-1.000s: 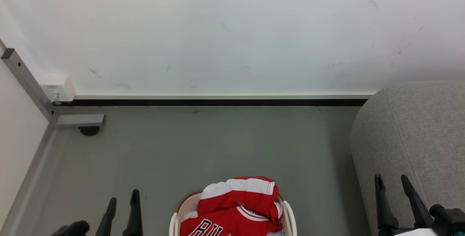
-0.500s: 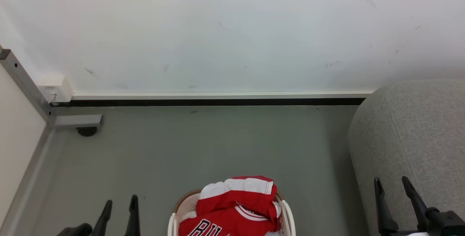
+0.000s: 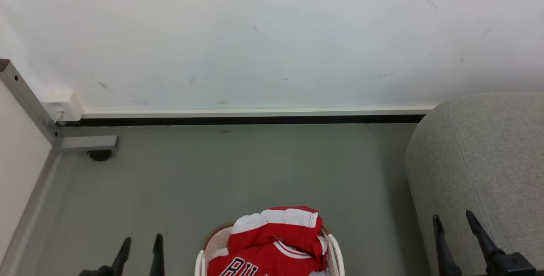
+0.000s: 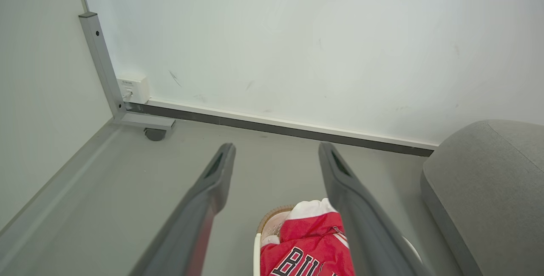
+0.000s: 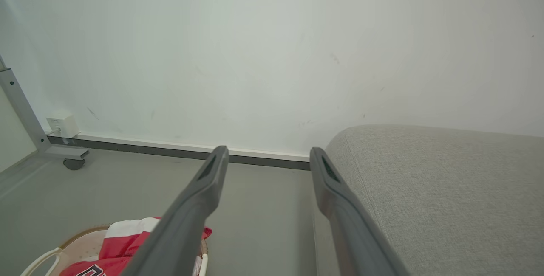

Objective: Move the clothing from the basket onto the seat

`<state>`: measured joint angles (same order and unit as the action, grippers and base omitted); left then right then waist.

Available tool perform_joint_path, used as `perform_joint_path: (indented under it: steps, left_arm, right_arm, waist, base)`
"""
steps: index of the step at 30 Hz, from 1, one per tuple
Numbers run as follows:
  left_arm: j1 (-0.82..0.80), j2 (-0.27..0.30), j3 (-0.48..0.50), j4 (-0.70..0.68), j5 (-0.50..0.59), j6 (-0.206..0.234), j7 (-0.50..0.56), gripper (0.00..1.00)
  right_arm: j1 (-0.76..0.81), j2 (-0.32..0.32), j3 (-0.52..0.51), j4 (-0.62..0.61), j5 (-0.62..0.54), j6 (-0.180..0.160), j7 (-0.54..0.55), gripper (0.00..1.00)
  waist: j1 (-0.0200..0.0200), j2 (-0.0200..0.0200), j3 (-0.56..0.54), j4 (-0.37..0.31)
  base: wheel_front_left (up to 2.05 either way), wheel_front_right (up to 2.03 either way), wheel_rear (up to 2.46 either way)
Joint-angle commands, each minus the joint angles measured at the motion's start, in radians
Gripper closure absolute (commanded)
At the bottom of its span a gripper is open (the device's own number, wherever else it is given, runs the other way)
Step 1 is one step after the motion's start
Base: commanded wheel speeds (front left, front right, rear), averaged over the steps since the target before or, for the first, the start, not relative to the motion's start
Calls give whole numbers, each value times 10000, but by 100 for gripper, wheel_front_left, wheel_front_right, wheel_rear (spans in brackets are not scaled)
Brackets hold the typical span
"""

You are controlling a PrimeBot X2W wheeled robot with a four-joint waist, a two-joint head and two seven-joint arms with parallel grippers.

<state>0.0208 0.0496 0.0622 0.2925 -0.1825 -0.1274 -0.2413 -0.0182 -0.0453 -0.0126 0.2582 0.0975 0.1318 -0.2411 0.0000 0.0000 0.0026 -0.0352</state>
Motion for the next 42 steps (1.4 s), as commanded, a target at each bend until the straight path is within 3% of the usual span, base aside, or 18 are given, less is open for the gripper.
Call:
perform_joint_path:
  steps: [1, 10, 23, 28, 33, 42]
  left_arm:
    - [105, 79, 35, 14, 303, -25, -91, 0]
    - [204, 69, 52, 127, 897, -32, -249, 0]
    - [180, 53, -82, 154, 670, -18, -237, 0]
    - [18, 75, -332, 216, 562, -19, -235, 0]
    - [-436, 530, -1735, 761, 386, -19, -235, 0]
    - [-2100, 1761, -5206, 3472, -702, -18, 329, 0]
  right_arm:
    - [70, -82, 19, 6, -239, -19, -97, 0]
    - [141, -84, 158, 159, -479, -21, -261, 0]
    - [100, -80, 225, 180, -105, -21, -250, 0]
    - [-243, -78, 392, 80, -57, -22, -248, 0]
    - [-603, -75, 582, -101, 178, -21, -234, 0]
    - [-1327, -70, 684, -330, 728, -22, -233, 0]
  waist:
    - [0, 0, 4, -16]
    - [0, 0, 31, -147]
    - [0, 0, 146, -248]
    - [0, 0, 494, -586]
    - [0, 0, 1191, -1057]
    - [0, 0, 2527, -2066]
  base:
    - [0, 0, 0]
    - [0, 0, 0]
    - [0, 0, 0]
    - [0, 0, 0]
    - [0, 0, 0]
    - [0, 0, 0]
